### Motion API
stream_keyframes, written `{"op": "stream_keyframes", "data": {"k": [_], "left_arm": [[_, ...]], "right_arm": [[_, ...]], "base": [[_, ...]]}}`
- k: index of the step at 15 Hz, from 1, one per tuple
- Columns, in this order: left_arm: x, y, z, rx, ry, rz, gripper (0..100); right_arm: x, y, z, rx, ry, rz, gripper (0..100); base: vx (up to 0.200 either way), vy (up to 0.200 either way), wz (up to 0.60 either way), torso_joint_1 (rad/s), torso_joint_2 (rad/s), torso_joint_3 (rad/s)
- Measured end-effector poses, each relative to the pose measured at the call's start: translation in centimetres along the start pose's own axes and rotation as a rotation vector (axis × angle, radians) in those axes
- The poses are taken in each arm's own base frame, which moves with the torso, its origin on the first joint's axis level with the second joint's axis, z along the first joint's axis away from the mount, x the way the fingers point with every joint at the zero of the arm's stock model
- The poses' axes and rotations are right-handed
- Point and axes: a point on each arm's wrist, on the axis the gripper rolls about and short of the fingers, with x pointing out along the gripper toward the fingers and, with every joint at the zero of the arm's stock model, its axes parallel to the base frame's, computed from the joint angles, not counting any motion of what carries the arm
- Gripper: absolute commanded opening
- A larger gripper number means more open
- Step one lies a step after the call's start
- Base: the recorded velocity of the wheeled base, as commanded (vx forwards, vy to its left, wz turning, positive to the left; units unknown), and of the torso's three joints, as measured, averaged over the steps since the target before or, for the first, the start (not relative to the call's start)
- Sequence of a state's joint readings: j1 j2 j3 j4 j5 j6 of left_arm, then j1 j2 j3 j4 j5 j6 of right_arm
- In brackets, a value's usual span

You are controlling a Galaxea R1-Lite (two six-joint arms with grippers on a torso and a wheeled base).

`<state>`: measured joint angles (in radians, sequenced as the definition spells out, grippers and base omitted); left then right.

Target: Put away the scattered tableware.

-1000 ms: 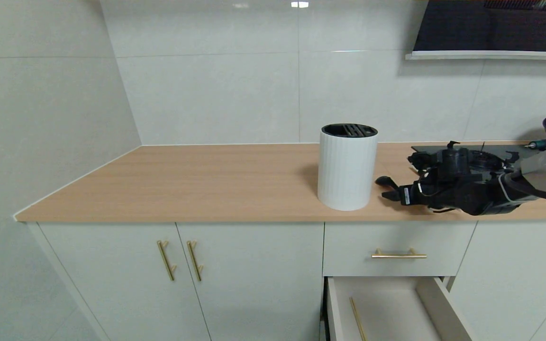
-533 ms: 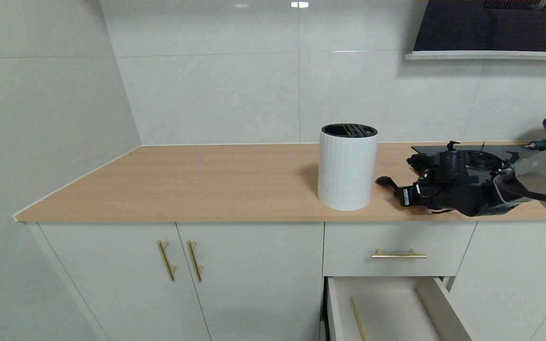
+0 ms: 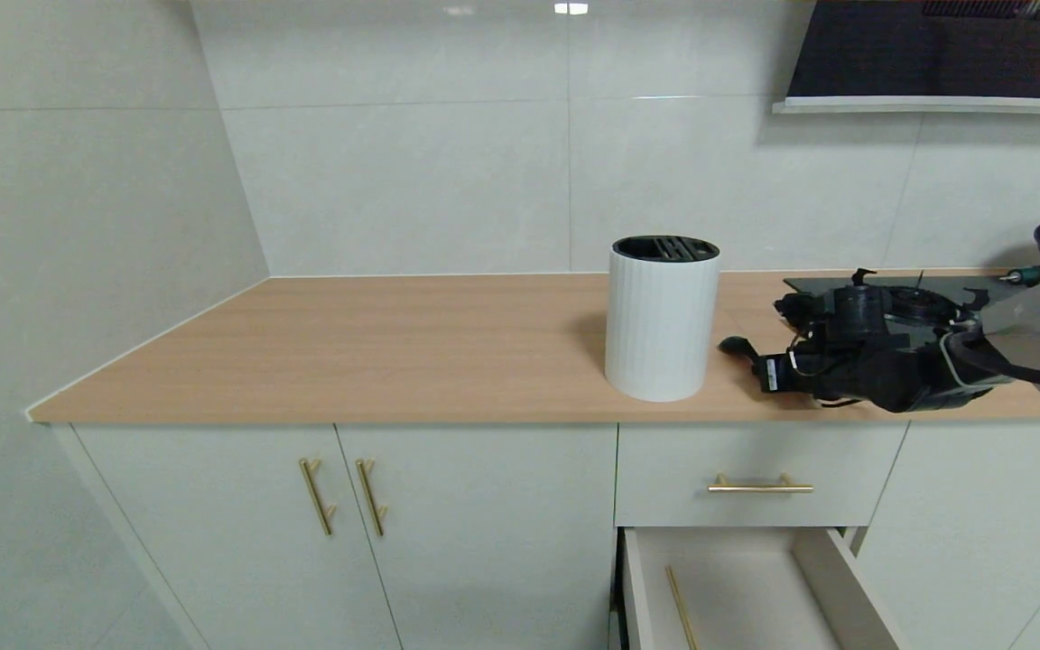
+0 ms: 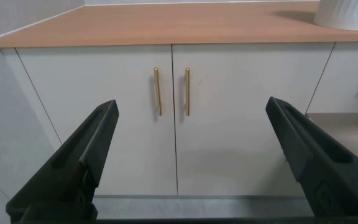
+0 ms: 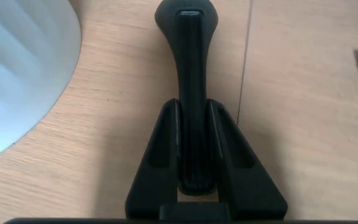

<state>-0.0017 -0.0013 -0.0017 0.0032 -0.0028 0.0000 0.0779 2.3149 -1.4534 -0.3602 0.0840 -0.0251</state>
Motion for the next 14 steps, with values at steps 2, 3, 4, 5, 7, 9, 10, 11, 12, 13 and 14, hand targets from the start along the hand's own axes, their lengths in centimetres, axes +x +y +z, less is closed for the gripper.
{"op": "stream_keyframes", "data": {"k": [2, 3, 4, 5, 7, 9, 10, 11, 12, 13, 14], "left_arm": [[0.0, 0.0, 0.0, 0.000, 0.000, 0.000, 100], [0.0, 0.0, 0.0, 0.000, 0.000, 0.000, 100], [0.0, 0.0, 0.0, 0.000, 0.000, 0.000, 100], [0.0, 0.0, 0.0, 0.000, 0.000, 0.000, 100], [0.0, 0.0, 0.0, 0.000, 0.000, 0.000, 100], [0.0, 0.0, 0.0, 0.000, 0.000, 0.000, 100], [0.0, 0.0, 0.0, 0.000, 0.000, 0.000, 100], [0.0, 0.0, 0.0, 0.000, 0.000, 0.000, 100], [0.0, 0.0, 0.0, 0.000, 0.000, 0.000, 100], [0.0, 0.0, 0.0, 0.000, 0.000, 0.000, 100], [0.0, 0.0, 0.0, 0.000, 0.000, -0.001, 100]], "right_arm": [[-1.9, 0.1, 0.1, 0.066, 0.010, -0.010, 0], [-3.0, 0.2, 0.0, 0.085, 0.022, -0.014, 0], [-4.5, 0.3, -0.2, 0.098, 0.038, -0.019, 0], [-6.2, 0.5, -0.4, 0.112, 0.058, -0.024, 0], [-9.7, 1.0, -1.1, 0.142, 0.099, -0.026, 0], [-13.0, 1.8, -2.3, 0.162, 0.132, -0.019, 0], [-14.4, 2.1, -3.0, 0.163, 0.146, -0.014, 0], [-15.8, 2.4, -3.9, 0.164, 0.166, -0.008, 0], [-17.1, 2.6, -4.7, 0.163, 0.179, -0.001, 0], [-18.1, 2.8, -5.6, 0.163, 0.195, 0.003, 0], [-18.8, 2.9, -6.2, 0.163, 0.206, 0.006, 0]], "base": [[0.000, 0.000, 0.00, 0.000, 0.00, 0.000], [0.000, 0.000, 0.00, 0.000, 0.00, 0.000], [0.000, 0.000, 0.00, 0.000, 0.00, 0.000], [0.000, 0.000, 0.00, 0.000, 0.00, 0.000], [0.000, 0.000, 0.00, 0.000, 0.00, 0.000], [0.000, 0.000, 0.00, 0.000, 0.00, 0.000], [0.000, 0.000, 0.00, 0.000, 0.00, 0.000], [0.000, 0.000, 0.00, 0.000, 0.00, 0.000], [0.000, 0.000, 0.00, 0.000, 0.00, 0.000], [0.000, 0.000, 0.00, 0.000, 0.00, 0.000], [0.000, 0.000, 0.00, 0.000, 0.00, 0.000]]}}
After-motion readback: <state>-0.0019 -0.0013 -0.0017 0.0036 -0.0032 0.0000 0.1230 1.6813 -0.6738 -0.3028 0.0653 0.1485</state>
